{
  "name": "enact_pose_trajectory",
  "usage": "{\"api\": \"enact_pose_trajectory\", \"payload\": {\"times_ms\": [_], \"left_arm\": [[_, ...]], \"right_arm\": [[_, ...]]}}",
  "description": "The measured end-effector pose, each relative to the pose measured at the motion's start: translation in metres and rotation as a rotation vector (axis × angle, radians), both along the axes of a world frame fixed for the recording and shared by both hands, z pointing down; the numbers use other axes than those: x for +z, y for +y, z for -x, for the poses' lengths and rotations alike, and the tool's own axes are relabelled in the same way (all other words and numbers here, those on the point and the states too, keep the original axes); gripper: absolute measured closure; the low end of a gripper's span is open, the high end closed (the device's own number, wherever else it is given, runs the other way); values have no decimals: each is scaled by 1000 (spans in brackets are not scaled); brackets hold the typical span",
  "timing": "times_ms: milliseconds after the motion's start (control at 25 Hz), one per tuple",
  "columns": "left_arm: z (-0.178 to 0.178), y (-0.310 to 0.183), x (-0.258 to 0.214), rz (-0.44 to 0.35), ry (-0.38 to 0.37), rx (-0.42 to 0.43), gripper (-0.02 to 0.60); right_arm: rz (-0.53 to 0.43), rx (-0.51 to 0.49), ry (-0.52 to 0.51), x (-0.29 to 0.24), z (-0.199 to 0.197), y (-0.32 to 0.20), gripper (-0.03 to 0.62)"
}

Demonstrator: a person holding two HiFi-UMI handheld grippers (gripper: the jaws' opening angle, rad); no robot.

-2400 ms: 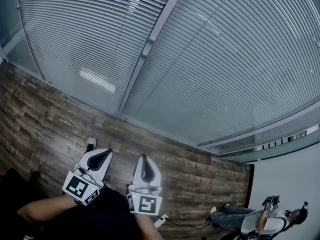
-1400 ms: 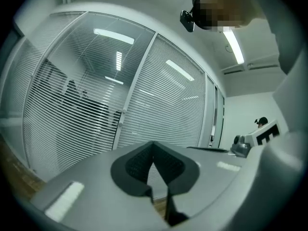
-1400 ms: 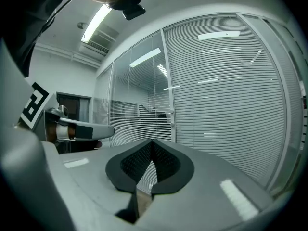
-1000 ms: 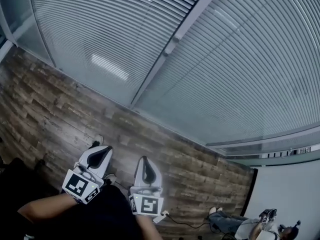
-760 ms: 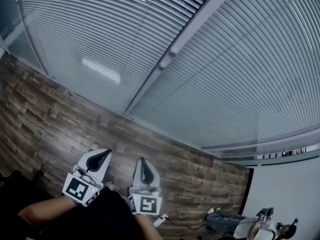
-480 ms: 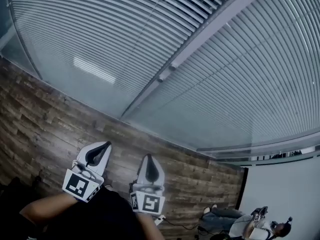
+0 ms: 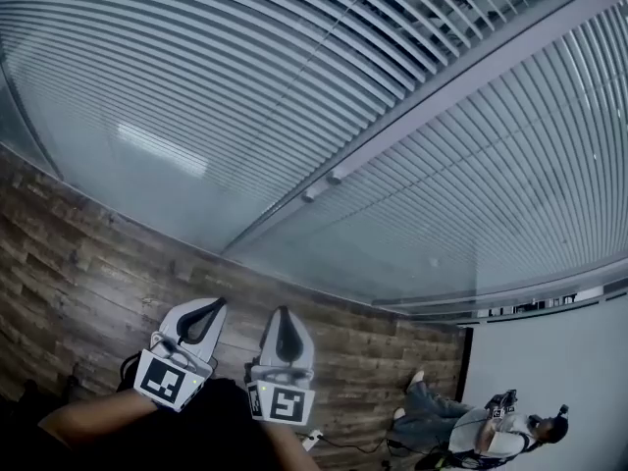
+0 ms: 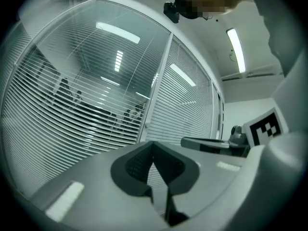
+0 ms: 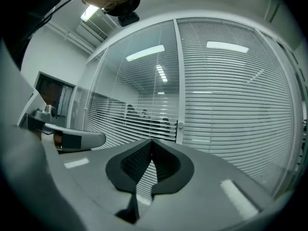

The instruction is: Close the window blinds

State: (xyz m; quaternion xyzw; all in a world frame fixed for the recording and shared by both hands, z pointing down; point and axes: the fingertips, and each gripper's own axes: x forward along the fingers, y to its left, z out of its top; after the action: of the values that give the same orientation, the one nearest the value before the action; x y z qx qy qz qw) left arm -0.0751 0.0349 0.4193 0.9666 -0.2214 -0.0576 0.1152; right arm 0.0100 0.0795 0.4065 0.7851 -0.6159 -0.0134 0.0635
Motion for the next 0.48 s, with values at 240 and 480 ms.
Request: {"api": "enact_pose_trajectory", "payload": {"times_ms": [240, 480], "left_arm": [[17, 16, -6, -17, 38, 37, 580], [-7, 19, -6, -19, -6, 4, 580]], "right_arm": [[-25, 16, 22, -8, 19, 17, 592], [-35, -2, 3, -21, -17, 17, 591]]}}
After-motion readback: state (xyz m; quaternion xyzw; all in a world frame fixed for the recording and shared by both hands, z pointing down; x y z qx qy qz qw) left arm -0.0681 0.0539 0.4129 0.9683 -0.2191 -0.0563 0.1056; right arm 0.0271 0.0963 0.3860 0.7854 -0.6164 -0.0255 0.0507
